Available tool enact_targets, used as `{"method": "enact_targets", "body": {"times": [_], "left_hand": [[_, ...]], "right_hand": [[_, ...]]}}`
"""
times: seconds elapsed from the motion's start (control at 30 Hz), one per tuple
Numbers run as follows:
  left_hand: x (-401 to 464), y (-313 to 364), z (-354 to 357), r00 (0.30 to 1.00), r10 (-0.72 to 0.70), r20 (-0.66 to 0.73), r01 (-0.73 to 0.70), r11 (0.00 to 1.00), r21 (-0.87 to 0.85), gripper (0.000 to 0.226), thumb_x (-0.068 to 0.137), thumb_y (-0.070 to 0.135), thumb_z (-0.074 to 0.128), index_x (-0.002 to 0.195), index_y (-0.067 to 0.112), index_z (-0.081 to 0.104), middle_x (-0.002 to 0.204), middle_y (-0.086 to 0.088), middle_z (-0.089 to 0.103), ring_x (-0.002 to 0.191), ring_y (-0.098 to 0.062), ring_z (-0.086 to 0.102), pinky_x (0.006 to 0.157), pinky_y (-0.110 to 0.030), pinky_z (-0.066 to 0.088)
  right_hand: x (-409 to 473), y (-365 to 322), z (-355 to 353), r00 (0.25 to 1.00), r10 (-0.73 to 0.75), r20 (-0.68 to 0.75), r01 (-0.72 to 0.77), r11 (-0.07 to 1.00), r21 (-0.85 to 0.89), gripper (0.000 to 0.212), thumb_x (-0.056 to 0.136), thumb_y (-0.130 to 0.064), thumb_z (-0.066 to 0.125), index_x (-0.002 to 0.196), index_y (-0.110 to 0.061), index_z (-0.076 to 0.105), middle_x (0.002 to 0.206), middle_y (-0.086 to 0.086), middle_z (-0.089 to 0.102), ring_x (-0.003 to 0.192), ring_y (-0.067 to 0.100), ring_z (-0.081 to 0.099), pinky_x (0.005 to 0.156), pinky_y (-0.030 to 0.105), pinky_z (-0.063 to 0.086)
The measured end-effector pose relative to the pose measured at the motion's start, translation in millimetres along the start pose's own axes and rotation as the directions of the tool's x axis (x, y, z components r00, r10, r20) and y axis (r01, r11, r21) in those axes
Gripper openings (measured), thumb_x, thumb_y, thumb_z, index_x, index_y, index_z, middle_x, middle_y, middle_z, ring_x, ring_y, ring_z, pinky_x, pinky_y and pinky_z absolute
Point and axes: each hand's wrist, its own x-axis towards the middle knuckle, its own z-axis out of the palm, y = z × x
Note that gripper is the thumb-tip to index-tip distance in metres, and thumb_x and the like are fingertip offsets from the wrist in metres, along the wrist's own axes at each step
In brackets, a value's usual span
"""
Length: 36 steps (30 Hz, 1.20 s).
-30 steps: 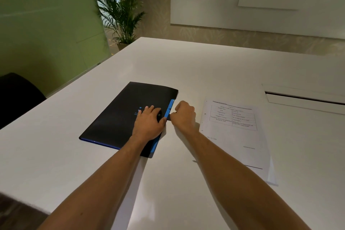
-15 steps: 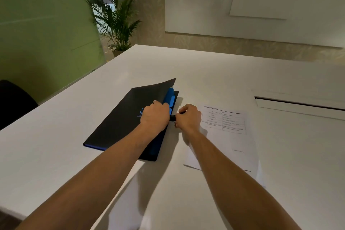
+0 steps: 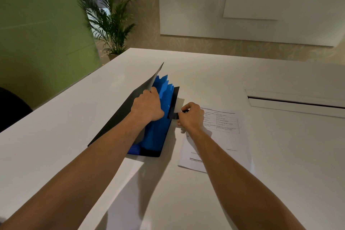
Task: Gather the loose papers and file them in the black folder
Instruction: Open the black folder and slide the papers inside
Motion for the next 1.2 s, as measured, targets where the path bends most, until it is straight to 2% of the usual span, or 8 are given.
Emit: {"method": "enact_targets", "body": {"times": [0.2, 0.3, 0.47, 0.57, 0.67, 0.77, 1.03, 1.2], "left_hand": [[2, -5, -11, 0.998, -0.006, 0.060, 0.017, 0.982, -0.188, 0.053, 0.088, 0.011, 0.054, 0.137, 0.006, 0.032, 0.124, -0.018, 0.052, 0.092, -0.028, 0.057, 0.067, -0.032, 0.043], [1, -4, -5, 0.997, 0.003, 0.071, 0.012, 0.976, -0.216, 0.057, 0.091, 0.008, 0.048, 0.143, 0.012, 0.025, 0.124, -0.019, 0.053, 0.082, -0.024, 0.052, 0.062, -0.032, 0.040], [5, -1, 13, 0.986, 0.093, 0.140, -0.058, 0.970, -0.235, 0.087, 0.089, 0.002, 0.042, 0.151, 0.042, -0.004, 0.131, -0.023, 0.047, 0.076, -0.024, 0.058, 0.054, -0.028, 0.042], [1, 6, 26, 0.974, 0.105, 0.203, -0.067, 0.980, -0.187, 0.075, 0.091, 0.002, 0.041, 0.151, 0.039, 0.016, 0.145, -0.022, 0.035, 0.097, -0.032, 0.058, 0.069, -0.035, 0.052], [-1, 17, 37, 0.976, 0.087, 0.198, -0.068, 0.993, -0.100, 0.030, 0.093, 0.007, 0.042, 0.120, 0.013, 0.054, 0.108, -0.012, 0.059, 0.077, -0.021, 0.056, 0.062, -0.030, 0.047], [2, 25, 44, 0.968, 0.097, 0.233, -0.088, 0.995, -0.051, 0.011, 0.093, 0.011, 0.045, 0.089, 0.009, 0.055, 0.075, -0.004, 0.054, 0.064, -0.016, 0.054, 0.053, -0.027, 0.041], [14, 33, 59, 0.925, 0.138, 0.354, -0.151, 0.989, 0.009, 0.062, 0.079, 0.074, 0.049, 0.072, 0.013, 0.050, 0.070, -0.001, 0.053, 0.062, -0.014, 0.049, 0.065, -0.031, 0.045], [11, 39, 59, 0.916, 0.163, 0.367, -0.186, 0.982, 0.027, 0.063, 0.065, 0.076, 0.064, 0.071, 0.018, 0.043, 0.069, 0.001, 0.055, 0.056, -0.011, 0.052, 0.049, -0.024, 0.035]], "right_hand": [[8, 6, -5, 0.999, -0.013, 0.029, 0.013, 1.000, -0.002, 0.021, 0.086, -0.002, 0.065, 0.082, -0.022, 0.058, 0.093, 0.009, 0.069, 0.078, 0.028, 0.073, 0.067, 0.045, 0.063], [6, 8, -9, 0.996, -0.027, 0.084, 0.031, 0.999, -0.040, 0.014, 0.090, -0.014, 0.066, 0.101, -0.016, 0.057, 0.096, 0.010, 0.069, 0.070, 0.022, 0.070, 0.056, 0.036, 0.059], [-2, 19, -45, 0.989, -0.125, 0.085, 0.137, 0.979, -0.152, 0.051, 0.091, -0.045, 0.064, 0.127, -0.011, 0.051, 0.119, 0.013, 0.065, 0.109, 0.029, 0.060, 0.084, 0.036, 0.045], [-2, 36, -86, 0.996, -0.093, -0.010, 0.086, 0.953, -0.290, 0.049, 0.091, -0.042, 0.064, 0.127, -0.011, 0.053, 0.126, 0.014, 0.063, 0.117, 0.032, 0.057, 0.091, 0.038, 0.044], [1, 57, -128, 0.990, -0.004, -0.140, -0.057, 0.902, -0.428, 0.047, 0.089, -0.042, 0.063, 0.124, -0.013, 0.054, 0.126, 0.015, 0.060, 0.121, 0.036, 0.053, 0.092, 0.042, 0.043], [2, 73, -157, 0.981, 0.085, -0.174, -0.165, 0.839, -0.519, 0.051, 0.087, -0.046, 0.063, 0.123, -0.012, 0.052, 0.124, 0.016, 0.061, 0.117, 0.037, 0.054, 0.087, 0.044, 0.043], [-3, 84, -161, 0.975, 0.185, -0.125, -0.223, 0.782, -0.582, 0.049, 0.085, -0.051, 0.065, 0.110, -0.011, 0.057, 0.112, 0.013, 0.065, 0.094, 0.034, 0.058, 0.072, 0.035, 0.038], [4, 81, -162, 0.970, 0.211, -0.123, -0.244, 0.803, -0.544, 0.042, 0.086, -0.046, 0.064, 0.107, -0.010, 0.061, 0.101, 0.011, 0.062, 0.090, 0.033, 0.057, 0.073, 0.035, 0.040]]}}
